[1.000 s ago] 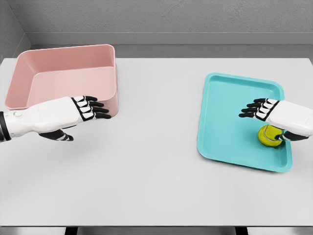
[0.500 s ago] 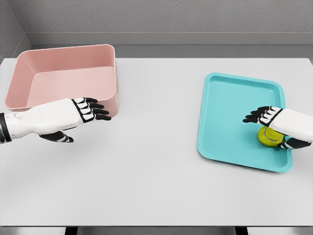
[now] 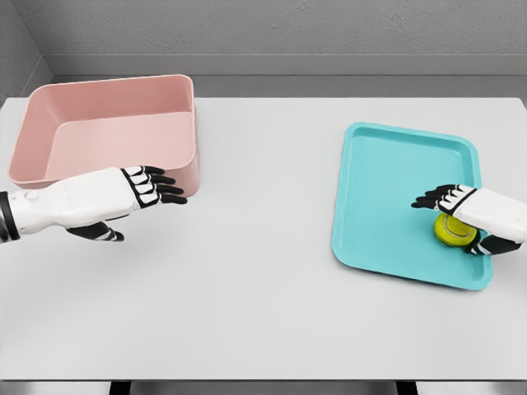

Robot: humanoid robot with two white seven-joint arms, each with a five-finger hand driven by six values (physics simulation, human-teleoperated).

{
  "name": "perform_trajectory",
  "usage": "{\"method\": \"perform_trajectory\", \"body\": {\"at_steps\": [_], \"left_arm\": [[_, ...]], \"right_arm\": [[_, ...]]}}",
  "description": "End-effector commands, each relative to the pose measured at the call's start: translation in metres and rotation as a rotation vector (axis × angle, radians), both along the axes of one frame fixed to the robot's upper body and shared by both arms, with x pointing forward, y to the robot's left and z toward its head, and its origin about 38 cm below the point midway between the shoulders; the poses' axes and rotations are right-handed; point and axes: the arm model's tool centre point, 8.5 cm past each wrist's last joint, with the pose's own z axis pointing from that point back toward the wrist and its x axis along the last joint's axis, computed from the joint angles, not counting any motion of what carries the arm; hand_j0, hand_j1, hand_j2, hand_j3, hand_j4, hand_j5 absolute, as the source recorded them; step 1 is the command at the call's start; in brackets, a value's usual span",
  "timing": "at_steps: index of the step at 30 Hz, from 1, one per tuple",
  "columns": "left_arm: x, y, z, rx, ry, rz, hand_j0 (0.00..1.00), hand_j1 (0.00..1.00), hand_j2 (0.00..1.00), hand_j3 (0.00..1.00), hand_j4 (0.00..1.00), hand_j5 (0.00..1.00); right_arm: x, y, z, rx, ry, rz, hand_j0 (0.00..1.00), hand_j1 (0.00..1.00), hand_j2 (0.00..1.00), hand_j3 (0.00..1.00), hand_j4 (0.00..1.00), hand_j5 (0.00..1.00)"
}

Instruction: Put the tennis from the blue tray into the pink basket with both arms

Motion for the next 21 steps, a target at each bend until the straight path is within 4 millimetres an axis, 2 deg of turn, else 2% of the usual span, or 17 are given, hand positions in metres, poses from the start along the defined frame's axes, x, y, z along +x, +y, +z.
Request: {"method": "perform_trajectory", "body": {"at_steps": [1,3,7,21], "left_arm": [[0.0,0.0,0.001,-0.005,0.003,0.002,1.0,1.0,1.0,1.0,1.0,1.0],[0.0,0.0,0.001,-0.006,0.003,0.002,1.0,1.0,1.0,1.0,1.0,1.0],[0.0,0.0,0.001,-0.006,0.002,0.002,1.0,1.0,1.0,1.0,1.0,1.0],[0.0,0.0,0.001,-0.006,0.003,0.002,1.0,1.0,1.0,1.0,1.0,1.0]], "right_arm": [[0.0,-0.001,0.0,0.001,0.0,-0.004,0.96,0.96,0.96,0.96,0.96,0.96],[0.0,-0.001,-0.001,-0.006,-0.002,-0.001,0.91,0.91,0.91,0.91,0.91,0.91],[0.0,-0.001,-0.002,-0.017,-0.003,0.004,0.88,0.88,0.88,0.88,0.88,0.88],[0.001,-0.006,-0.011,-0.026,0.011,-0.017,0.83,0.83,0.83,0.83,0.83,0.83]]}}
